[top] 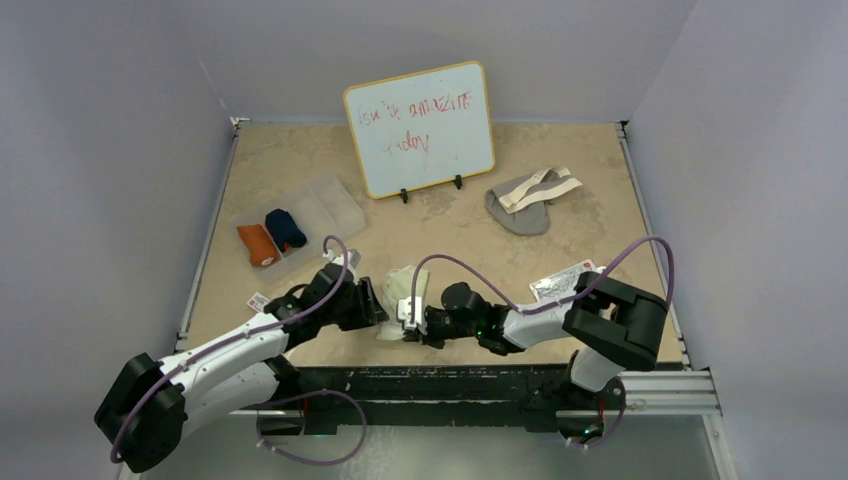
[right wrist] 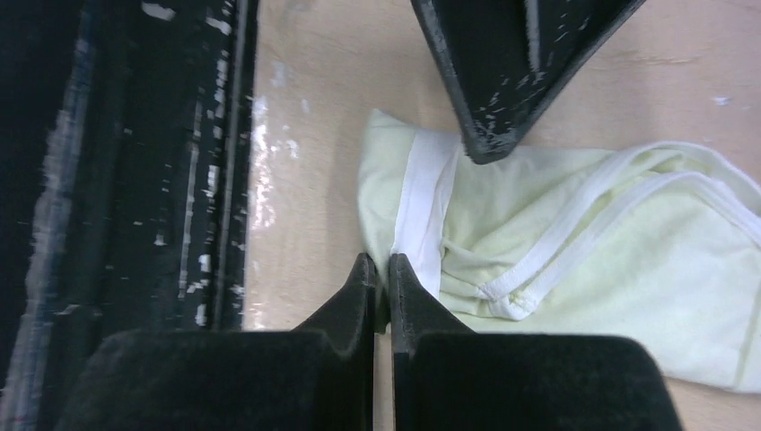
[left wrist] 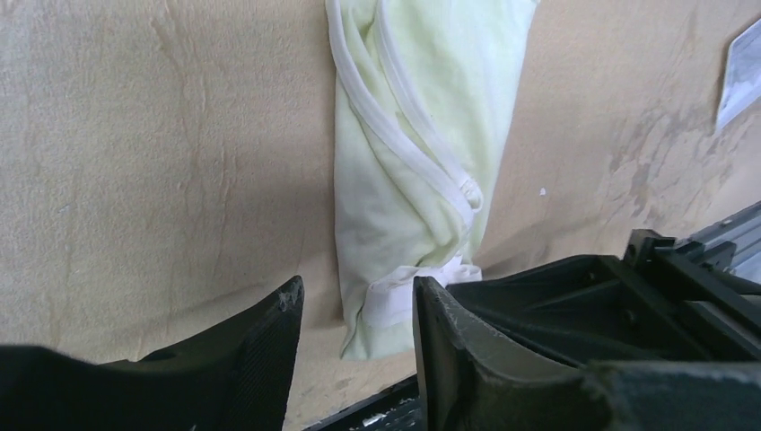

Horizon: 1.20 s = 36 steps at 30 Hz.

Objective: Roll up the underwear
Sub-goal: Roll the underwear to the center of the board.

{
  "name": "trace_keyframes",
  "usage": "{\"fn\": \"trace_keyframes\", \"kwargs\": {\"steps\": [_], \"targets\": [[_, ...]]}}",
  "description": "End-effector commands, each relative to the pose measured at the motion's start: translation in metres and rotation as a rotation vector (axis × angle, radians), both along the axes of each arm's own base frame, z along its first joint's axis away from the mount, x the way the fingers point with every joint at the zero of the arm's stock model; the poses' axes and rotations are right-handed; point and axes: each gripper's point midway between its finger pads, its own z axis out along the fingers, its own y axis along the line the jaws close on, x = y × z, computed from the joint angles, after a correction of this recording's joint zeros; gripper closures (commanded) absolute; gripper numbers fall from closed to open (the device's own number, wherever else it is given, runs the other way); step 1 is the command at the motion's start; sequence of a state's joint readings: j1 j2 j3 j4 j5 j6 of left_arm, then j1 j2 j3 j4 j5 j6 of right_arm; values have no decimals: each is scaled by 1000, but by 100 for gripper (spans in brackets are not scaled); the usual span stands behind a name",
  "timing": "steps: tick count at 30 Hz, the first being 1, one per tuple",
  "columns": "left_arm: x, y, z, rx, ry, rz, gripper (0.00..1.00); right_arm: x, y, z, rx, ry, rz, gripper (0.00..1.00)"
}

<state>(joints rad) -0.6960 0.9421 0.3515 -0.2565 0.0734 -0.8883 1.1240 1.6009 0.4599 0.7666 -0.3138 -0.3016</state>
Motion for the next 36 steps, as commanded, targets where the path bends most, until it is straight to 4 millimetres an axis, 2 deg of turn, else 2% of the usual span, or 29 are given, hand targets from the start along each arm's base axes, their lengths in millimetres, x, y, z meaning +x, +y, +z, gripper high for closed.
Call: {"fn": "trace_keyframes", "kwargs": {"steps": [1, 7, 18, 28, 36], "targets": [[8, 0, 13, -34, -53, 45, 53, -12, 8, 17, 59, 257, 7, 100], [12, -1, 33, -89, -150, 31, 50, -1, 7, 25, 94, 489, -86, 100], [6, -11, 38, -131, -187, -62, 50, 19, -7, 15, 123, 934, -249, 100], [3, -19, 38, -155, -201, -130, 50, 40, -30, 15, 244, 1149, -402, 97], [7, -33, 38, -186, -243, -199, 50, 48, -44, -3, 277, 1277, -512, 97]]}}
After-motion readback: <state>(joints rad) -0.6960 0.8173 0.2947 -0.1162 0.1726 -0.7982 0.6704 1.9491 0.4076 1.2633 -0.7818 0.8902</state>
